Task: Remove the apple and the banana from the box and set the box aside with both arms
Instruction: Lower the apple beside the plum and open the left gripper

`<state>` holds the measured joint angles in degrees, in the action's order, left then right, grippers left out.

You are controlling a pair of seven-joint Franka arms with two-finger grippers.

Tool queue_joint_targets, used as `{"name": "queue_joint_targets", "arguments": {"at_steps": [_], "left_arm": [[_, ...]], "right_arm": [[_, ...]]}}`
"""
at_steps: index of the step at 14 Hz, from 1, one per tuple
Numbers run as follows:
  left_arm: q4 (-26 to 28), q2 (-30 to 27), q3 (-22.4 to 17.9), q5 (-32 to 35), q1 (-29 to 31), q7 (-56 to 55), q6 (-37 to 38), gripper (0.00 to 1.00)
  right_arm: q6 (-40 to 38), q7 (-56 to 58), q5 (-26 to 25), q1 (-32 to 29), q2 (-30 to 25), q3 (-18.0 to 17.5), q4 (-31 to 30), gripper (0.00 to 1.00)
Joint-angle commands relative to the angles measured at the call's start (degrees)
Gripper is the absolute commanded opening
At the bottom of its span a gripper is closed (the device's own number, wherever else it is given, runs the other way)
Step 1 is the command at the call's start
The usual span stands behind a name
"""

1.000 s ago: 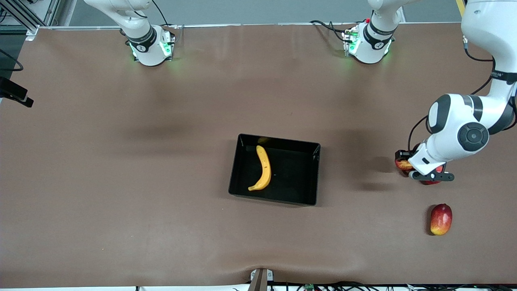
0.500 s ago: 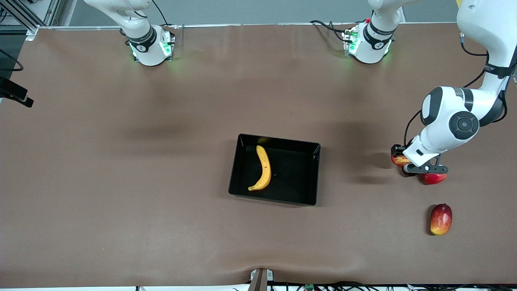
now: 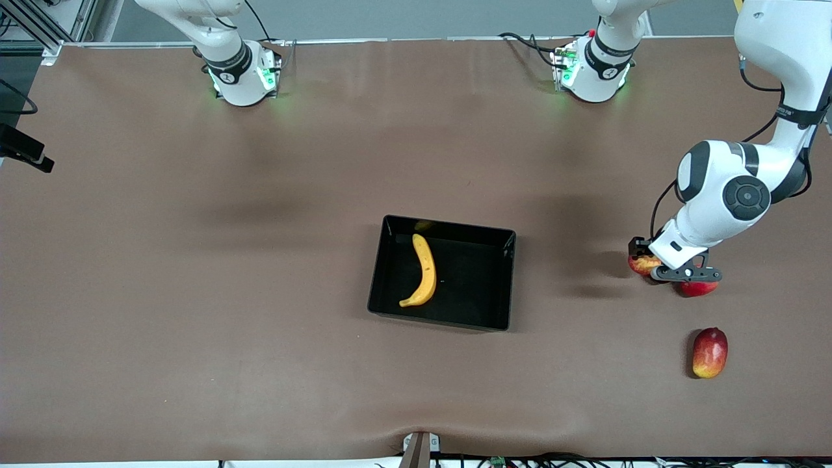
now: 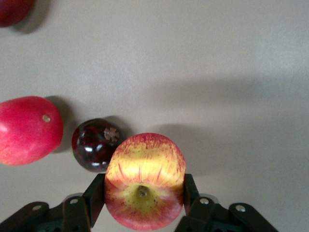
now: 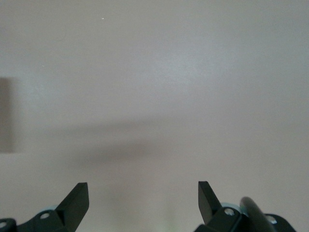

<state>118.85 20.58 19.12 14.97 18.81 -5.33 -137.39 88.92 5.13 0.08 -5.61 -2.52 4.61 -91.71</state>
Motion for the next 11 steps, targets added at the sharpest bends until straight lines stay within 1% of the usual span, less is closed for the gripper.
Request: {"name": "queue_joint_targets", "arguments": {"at_steps": [1, 3, 5, 10, 11], "left_arm": [[-4.1, 3.1, 0.2, -0.6, -1.1, -1.2, -0.4, 0.0], [-6.9, 5.6, 0.1, -0.6, -2.4, -2.6, -0.5, 0.0], [-10.6, 9.2, 0.0, -0.5, -3.2, -2.8, -0.5, 0.0], [-16.0, 16.1, 0.0, 0.1, -3.3, -2.6, -0.5, 0.0], [-17.0, 16.7, 0.0, 0.1, -3.3, -2.3, -0.4, 0.04]], "right_arm": [[-0.6, 0.2, 0.2, -1.1, 0.5, -0.7, 1.0, 1.0], [-0.6, 0.2, 0.2, -1.1, 0.5, -0.7, 1.1, 1.0], [-0.7, 0.2, 0.2, -1.0, 0.5, -0.7, 1.0, 1.0], [-0.7, 0.2, 0.1, -1.1, 0.5, -0.7, 1.1, 1.0], [-0.7, 0.2, 0.2, -1.1, 0.5, -0.7, 1.0, 1.0]]}}
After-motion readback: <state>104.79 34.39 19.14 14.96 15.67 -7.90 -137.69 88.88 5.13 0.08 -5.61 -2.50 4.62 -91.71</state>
